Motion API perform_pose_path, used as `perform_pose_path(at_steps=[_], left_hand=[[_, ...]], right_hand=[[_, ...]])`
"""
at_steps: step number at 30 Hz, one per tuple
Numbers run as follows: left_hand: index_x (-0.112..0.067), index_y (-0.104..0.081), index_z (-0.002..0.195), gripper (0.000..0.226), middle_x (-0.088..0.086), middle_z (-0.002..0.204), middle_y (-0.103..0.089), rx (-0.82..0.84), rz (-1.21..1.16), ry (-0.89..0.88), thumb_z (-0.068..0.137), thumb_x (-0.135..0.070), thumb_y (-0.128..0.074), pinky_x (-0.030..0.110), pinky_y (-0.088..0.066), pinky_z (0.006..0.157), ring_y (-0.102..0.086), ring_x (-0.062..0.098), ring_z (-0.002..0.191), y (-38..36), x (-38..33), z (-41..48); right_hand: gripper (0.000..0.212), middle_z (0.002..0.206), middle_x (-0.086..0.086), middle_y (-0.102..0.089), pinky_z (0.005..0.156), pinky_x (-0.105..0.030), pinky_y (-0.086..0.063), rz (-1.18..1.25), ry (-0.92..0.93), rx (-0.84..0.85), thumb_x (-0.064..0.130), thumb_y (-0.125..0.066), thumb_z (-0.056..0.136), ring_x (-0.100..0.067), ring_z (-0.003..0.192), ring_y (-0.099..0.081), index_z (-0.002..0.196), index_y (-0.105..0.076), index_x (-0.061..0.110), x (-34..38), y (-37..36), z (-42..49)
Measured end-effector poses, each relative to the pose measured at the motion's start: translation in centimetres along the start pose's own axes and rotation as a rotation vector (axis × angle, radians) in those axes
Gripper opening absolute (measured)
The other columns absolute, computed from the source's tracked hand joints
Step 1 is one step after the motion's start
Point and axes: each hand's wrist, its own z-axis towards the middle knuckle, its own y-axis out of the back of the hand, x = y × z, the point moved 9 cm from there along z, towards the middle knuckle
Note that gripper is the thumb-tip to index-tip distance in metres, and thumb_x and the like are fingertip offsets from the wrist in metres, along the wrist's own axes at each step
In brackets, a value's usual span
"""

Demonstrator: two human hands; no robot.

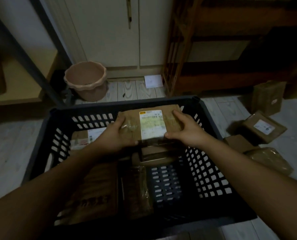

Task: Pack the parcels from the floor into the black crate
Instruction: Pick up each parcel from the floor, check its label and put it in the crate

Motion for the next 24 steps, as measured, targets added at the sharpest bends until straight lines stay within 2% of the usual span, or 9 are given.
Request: perform_pose_path(at_steps=[4, 7, 10, 12, 14, 16, 19, 22, 24], left_hand=[[-0.032, 0.003, 0.15, 0.111, 0.011, 0.151, -0.022, 0.015, 0.008, 0.007, 0.073, -0.037, -0.077, 0.034, -0.032, 0.107, -0.035, 0.027, 0.133, -1.3, 0.0, 0.1], [-0.031, 0.004, 0.15, 0.103, 0.009, 0.155, -0.012, 0.062, 0.024, 0.047, 0.079, -0.03, -0.072, 0.036, -0.033, 0.106, -0.031, 0.029, 0.136, -2.8, -0.3, -0.1], [-0.03, 0.002, 0.15, 0.105, 0.005, 0.158, 0.002, 0.074, 0.058, 0.052, 0.077, -0.03, -0.074, 0.036, -0.035, 0.105, -0.028, 0.029, 0.137, -4.1, -0.4, 0.4], [-0.031, 0.004, 0.15, 0.107, 0.002, 0.158, 0.013, 0.077, 0.092, 0.047, 0.077, -0.028, -0.074, 0.038, -0.032, 0.109, -0.023, 0.028, 0.14, -5.0, -0.5, 0.9], [-0.033, 0.007, 0.149, 0.105, 0.001, 0.157, 0.015, 0.073, 0.123, 0.038, 0.079, -0.029, -0.072, 0.04, -0.029, 0.111, -0.022, 0.029, 0.14, -5.6, -0.9, 1.3], [-0.034, 0.008, 0.148, 0.104, 0.003, 0.157, 0.012, 0.078, 0.169, 0.03, 0.08, -0.034, -0.07, 0.043, -0.027, 0.113, -0.021, 0.031, 0.14, -6.3, -1.1, 1.6], [-0.035, 0.011, 0.147, 0.104, 0.006, 0.157, 0.012, 0.064, 0.348, 0.023, 0.079, -0.049, -0.066, 0.051, -0.015, 0.117, -0.005, 0.035, 0.144, -6.5, -0.7, 2.2], [-0.033, 0.01, 0.148, 0.101, 0.009, 0.157, 0.016, 0.066, 0.577, -0.029, 0.079, -0.062, -0.057, 0.051, -0.001, 0.116, 0.011, 0.032, 0.144, -6.0, -0.5, 2.8], [-0.032, 0.011, 0.148, 0.101, 0.01, 0.157, 0.018, 0.086, 0.617, -0.032, 0.079, -0.065, -0.055, 0.052, 0.001, 0.115, 0.015, 0.031, 0.144, -5.9, -0.5, 3.0]], right_hand=[[0.093, 0.155, 0.005, -0.01, 0.112, -0.038, -0.025, -0.009, -0.051, -0.009, 0.029, -0.077, 0.076, -0.024, 0.14, -0.023, 0.15, -0.02, 0.03, -0.8, -0.2, -0.4], [0.092, 0.157, 0.006, -0.001, 0.115, -0.039, -0.021, -0.031, -0.071, -0.021, 0.028, -0.076, 0.078, -0.024, 0.143, -0.016, 0.151, -0.019, 0.028, -1.6, -0.7, -1.0], [0.088, 0.158, 0.007, 0.008, 0.116, -0.036, -0.015, -0.109, -0.062, -0.047, 0.03, -0.072, 0.082, -0.023, 0.145, -0.008, 0.151, -0.018, 0.026, -2.0, -0.5, -0.9], [0.084, 0.158, 0.008, 0.01, 0.116, -0.036, -0.015, -0.176, -0.055, -0.086, 0.03, -0.069, 0.085, -0.022, 0.145, -0.007, 0.151, -0.018, 0.025, -2.2, 0.0, -0.8], [0.076, 0.158, 0.009, 0.009, 0.116, -0.038, -0.017, -0.25, -0.04, -0.12, 0.031, -0.064, 0.088, -0.023, 0.145, -0.009, 0.151, -0.02, 0.025, -2.3, 0.4, -0.8], [0.069, 0.158, 0.008, 0.007, 0.116, -0.039, -0.017, -0.332, -0.034, -0.107, 0.033, -0.058, 0.092, -0.024, 0.145, -0.009, 0.15, -0.022, 0.027, -2.6, 0.1, -0.9], [0.061, 0.16, -0.002, 0.004, 0.118, -0.043, -0.013, -0.538, -0.033, -0.053, 0.039, -0.044, 0.096, -0.032, 0.145, -0.005, 0.15, -0.016, 0.034, -3.7, -1.2, -0.7], [0.06, 0.159, -0.008, -0.004, 0.118, -0.046, -0.007, -0.784, 0.005, -0.048, 0.043, -0.03, 0.099, -0.033, 0.145, 0.002, 0.152, -0.01, 0.026, -3.8, -1.7, -0.2], [0.06, 0.159, -0.008, -0.006, 0.118, -0.046, -0.005, -0.843, 0.017, -0.042, 0.042, -0.028, 0.099, -0.031, 0.145, 0.004, 0.153, -0.009, 0.021, -3.5, -1.8, 0.0]])
